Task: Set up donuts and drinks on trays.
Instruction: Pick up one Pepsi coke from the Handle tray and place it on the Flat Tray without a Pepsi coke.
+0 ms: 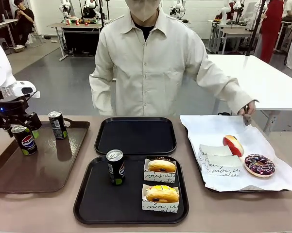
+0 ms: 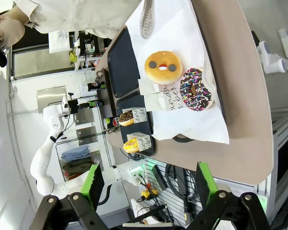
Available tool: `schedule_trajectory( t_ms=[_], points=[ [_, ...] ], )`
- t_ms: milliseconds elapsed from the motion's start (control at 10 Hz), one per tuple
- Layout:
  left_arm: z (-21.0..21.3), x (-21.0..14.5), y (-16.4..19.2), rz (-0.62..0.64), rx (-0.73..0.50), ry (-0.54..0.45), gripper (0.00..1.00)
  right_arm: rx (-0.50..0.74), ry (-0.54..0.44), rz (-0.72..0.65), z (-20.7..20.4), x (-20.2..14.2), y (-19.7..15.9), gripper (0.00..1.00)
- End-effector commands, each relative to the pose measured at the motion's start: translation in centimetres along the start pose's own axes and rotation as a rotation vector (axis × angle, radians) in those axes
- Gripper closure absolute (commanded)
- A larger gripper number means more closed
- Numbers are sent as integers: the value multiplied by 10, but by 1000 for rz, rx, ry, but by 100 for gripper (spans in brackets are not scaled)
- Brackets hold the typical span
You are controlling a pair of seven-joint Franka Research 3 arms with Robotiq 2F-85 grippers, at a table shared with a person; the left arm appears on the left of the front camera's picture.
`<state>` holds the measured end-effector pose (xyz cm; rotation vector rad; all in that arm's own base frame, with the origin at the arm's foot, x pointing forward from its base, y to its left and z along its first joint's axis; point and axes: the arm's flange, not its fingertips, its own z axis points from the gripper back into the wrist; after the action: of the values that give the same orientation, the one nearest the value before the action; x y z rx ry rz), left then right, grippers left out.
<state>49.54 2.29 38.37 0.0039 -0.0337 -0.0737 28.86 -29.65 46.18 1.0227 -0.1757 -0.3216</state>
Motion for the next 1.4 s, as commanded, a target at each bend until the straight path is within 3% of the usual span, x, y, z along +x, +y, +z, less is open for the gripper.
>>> schedule_trajectory(
  t_ms=[0, 100, 200, 400, 500, 600, 800, 900, 1300],
  points=[
    [0, -5, 5, -11, -16, 21, 59, 24, -6, 9, 1, 1, 0, 0],
    [1, -4, 5, -13, -17, 19, 87, 24, -6, 9, 1, 1, 0, 0],
    [0, -5, 5, -20, -21, 20, 100, 24, -6, 9, 1, 1, 0, 0],
    [1, -4, 6, -30, -21, 16, 100, 24, -6, 9, 1, 1, 0, 0],
    [2, -3, 6, -39, -22, 9, 93, 24, -6, 9, 1, 1, 0, 0],
    [6, -6, 5, -55, -24, 4, 100, 24, -6, 9, 1, 1, 0, 0],
    [40, -21, -9, -109, -4, -8, 100, 24, -6, 9, 1, 1, 0, 0],
    [73, -40, -24, -152, 1, -28, 51, 24, -6, 9, 1, 1, 0, 0],
    [128, -91, -55, -238, 16, -60, 51, 24, -6, 9, 1, 1, 0, 0]
  ],
)
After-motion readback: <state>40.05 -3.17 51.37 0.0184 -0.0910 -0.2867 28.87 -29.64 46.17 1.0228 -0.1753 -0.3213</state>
